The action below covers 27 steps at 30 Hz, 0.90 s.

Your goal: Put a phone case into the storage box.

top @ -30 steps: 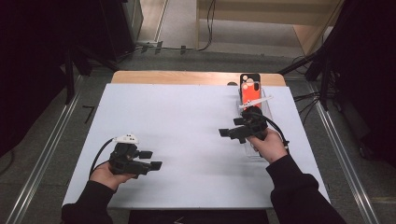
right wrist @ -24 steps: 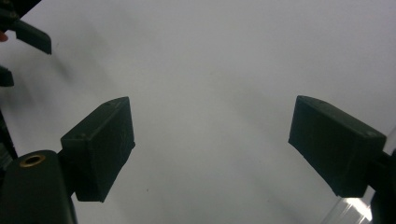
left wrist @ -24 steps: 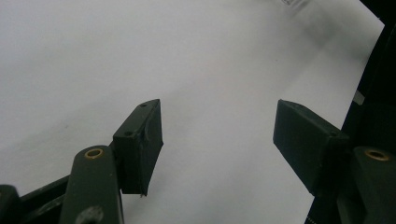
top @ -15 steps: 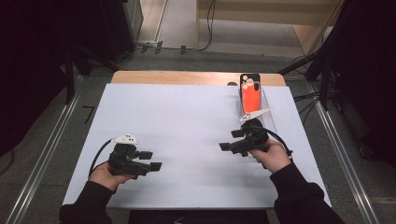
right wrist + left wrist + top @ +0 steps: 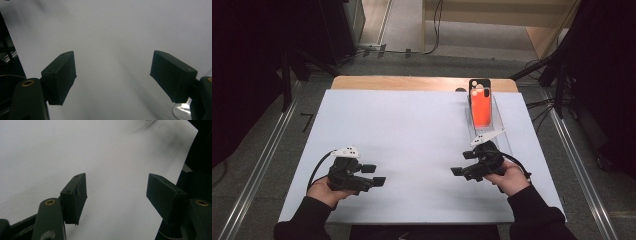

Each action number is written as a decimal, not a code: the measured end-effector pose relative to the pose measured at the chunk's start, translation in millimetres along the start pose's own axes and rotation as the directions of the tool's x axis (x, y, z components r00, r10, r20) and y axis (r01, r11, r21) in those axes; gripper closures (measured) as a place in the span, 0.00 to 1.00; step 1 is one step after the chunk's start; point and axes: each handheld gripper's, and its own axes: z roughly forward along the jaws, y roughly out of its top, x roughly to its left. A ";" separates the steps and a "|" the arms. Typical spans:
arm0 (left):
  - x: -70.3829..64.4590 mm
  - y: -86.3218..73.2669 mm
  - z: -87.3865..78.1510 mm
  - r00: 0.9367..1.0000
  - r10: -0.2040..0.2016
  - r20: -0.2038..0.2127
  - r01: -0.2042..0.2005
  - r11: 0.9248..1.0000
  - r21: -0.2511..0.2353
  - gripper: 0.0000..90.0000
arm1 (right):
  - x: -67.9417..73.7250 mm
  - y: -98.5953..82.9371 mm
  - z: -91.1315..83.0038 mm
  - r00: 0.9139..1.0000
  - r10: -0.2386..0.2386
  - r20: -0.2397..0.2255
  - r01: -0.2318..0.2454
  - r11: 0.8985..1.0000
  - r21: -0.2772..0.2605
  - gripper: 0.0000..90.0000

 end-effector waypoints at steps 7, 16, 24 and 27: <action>-2.2 -2.5 0.8 1.000 0.004 0.004 -0.004 1.000 0.001 0.37 | 1.7 -14.7 -1.9 1.000 0.011 -0.008 -0.011 1.000 0.012 0.21; -3.7 -4.8 -0.3 1.000 0.007 0.009 -0.007 1.000 0.001 0.37 | -2.1 -35.0 -11.6 0.999 0.035 0.003 -0.035 0.999 0.016 0.21; -4.0 -6.5 -1.9 1.000 0.005 0.007 -0.005 1.000 -0.005 0.37 | -9.3 -50.1 -18.7 0.998 0.063 0.011 -0.063 0.998 0.015 0.21; -4.2 -7.5 -2.0 1.000 0.000 0.012 0.000 1.000 -0.009 0.37 | -12.1 -54.4 -20.3 0.998 0.069 0.015 -0.069 0.997 0.017 0.21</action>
